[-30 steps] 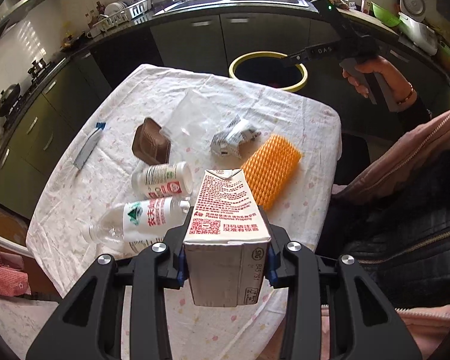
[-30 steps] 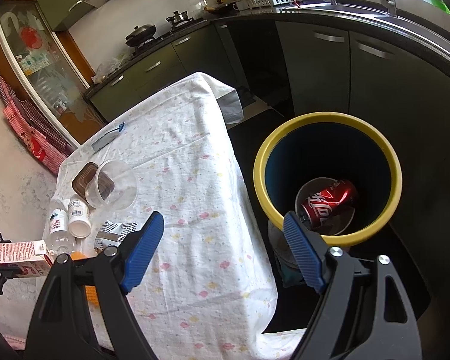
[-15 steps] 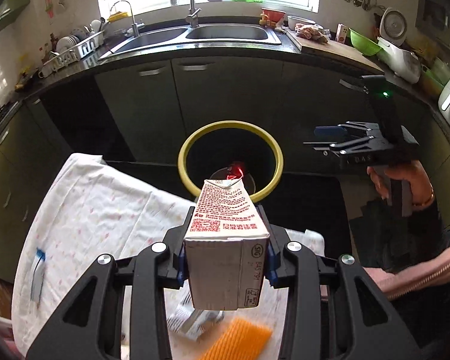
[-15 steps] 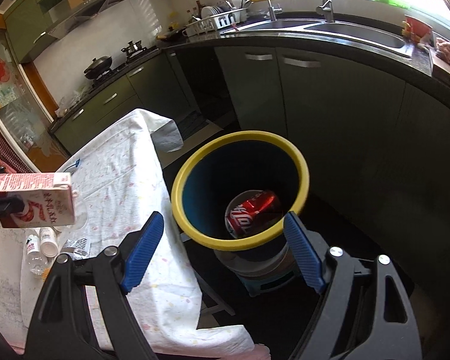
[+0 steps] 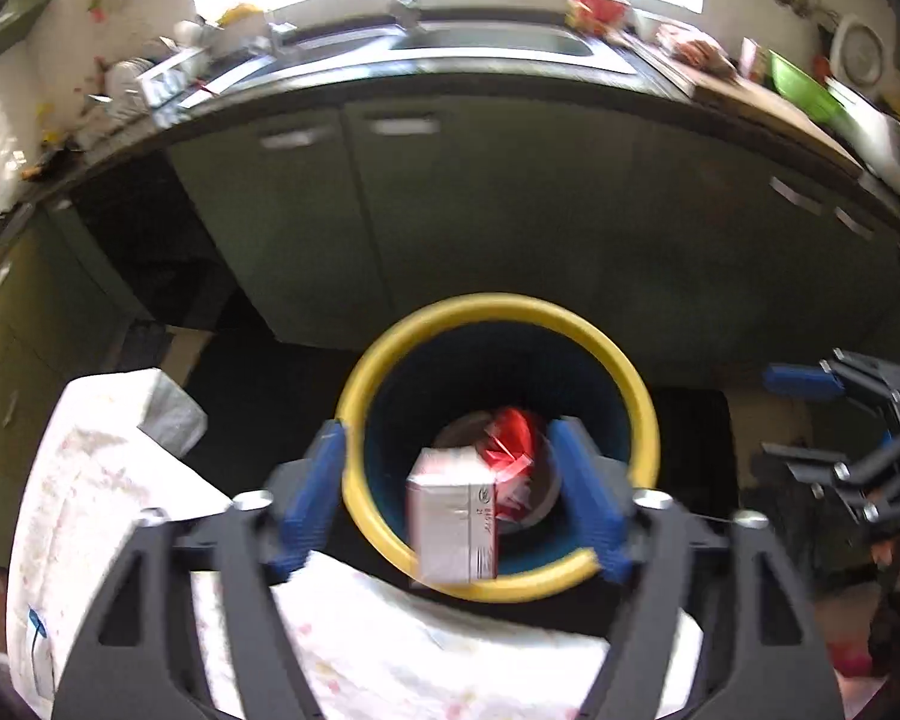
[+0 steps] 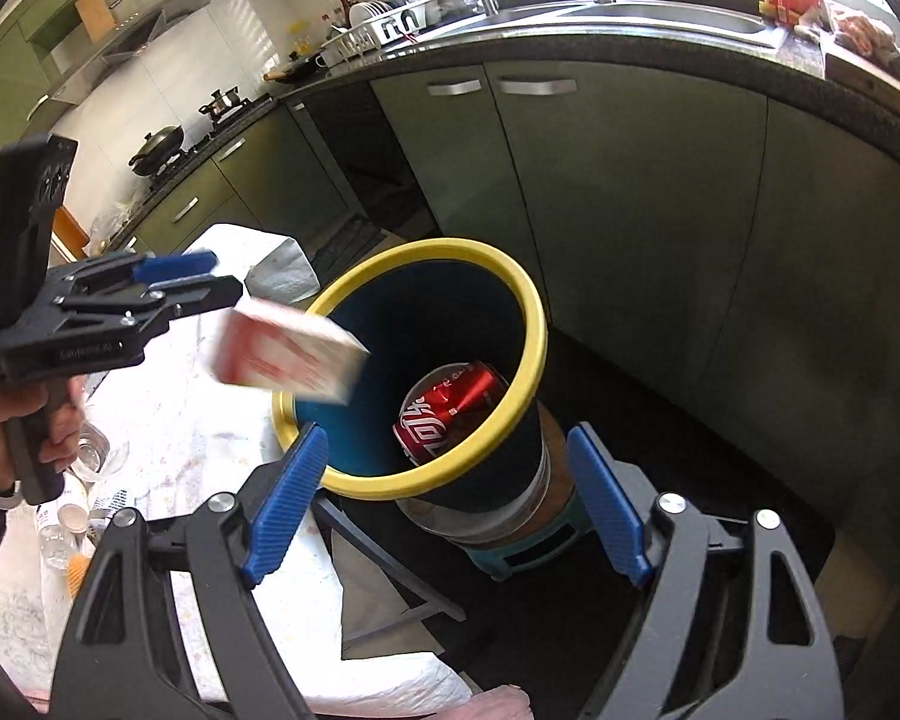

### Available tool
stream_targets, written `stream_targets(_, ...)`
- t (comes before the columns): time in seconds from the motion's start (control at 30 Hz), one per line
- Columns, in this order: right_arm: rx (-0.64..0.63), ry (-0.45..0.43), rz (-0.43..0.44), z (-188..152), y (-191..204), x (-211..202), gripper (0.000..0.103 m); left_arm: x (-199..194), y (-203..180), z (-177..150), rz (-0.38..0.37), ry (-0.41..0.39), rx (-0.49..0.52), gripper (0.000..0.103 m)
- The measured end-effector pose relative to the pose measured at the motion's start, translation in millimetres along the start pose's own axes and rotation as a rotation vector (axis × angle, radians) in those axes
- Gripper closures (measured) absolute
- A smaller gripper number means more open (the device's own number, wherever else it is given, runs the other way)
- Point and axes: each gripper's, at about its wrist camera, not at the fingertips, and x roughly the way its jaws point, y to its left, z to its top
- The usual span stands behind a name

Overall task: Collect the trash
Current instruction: 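Carry the milk carton over the yellow bin and open the left tool, then grasp the orange foam net with the right tool and lift it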

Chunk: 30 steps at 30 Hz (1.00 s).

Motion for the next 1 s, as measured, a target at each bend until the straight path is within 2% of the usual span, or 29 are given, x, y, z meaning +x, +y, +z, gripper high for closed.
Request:
stream_targets(0.07,-0.004,0.002,0.004,-0.6,1.5,0.8,0.025,-6.4,5.5,-2.0,-0.005,-0.011,-0.025,0.028)
stream_targets(0.17,-0.013,0.005,0.007,-2.6,6.8,3.6,0.025,-36.1,14.5,-13.1,-0.014,-0.050,-0.080,0.027)
stream_targets(0.2,-0.016,0.006,0.011,-2.9,9.5,4.4,0.025,-49.5,19.0,-19.0,-0.018,-0.070,-0.098,0.025)
stream_targets(0.27,-0.027,0.011,0.019,-2.0,15.7,6.8,0.025,-82.3,24.1,-33.8,-0.015,-0.127,-0.133,0.014)
stream_targets(0.3,-0.038,0.015,0.023,-2.5,20.7,8.0,0.025,-100.3,28.4,-44.4,-0.006,-0.154,-0.152,0.013)
stream_targets(0.47,-0.104,0.032,0.046,-4.7,46.1,10.6,0.025,-178.6,47.4,-108.4,0.058,-0.263,-0.258,0.007)
stream_targets(0.6,-0.166,0.049,0.060,-10.4,74.8,12.2,0.025,-222.7,60.0,-165.6,0.161,-0.311,-0.363,0.005)
stream_targets(0.73,-0.246,0.074,0.077,-16.5,107.0,14.5,0.025,-250.8,72.1,-224.5,0.244,-0.320,-0.455,0.005)
stream_targets(0.87,-0.379,0.124,0.126,-27.8,149.5,18.5,0.025,-274.4,79.1,-286.8,0.300,-0.316,-0.537,0.005)
stream_targets(1.0,-0.595,0.220,0.255,-48.3,202.2,19.5,0.025,-296.9,79.2,-334.2,0.363,-0.318,-0.567,0.005)
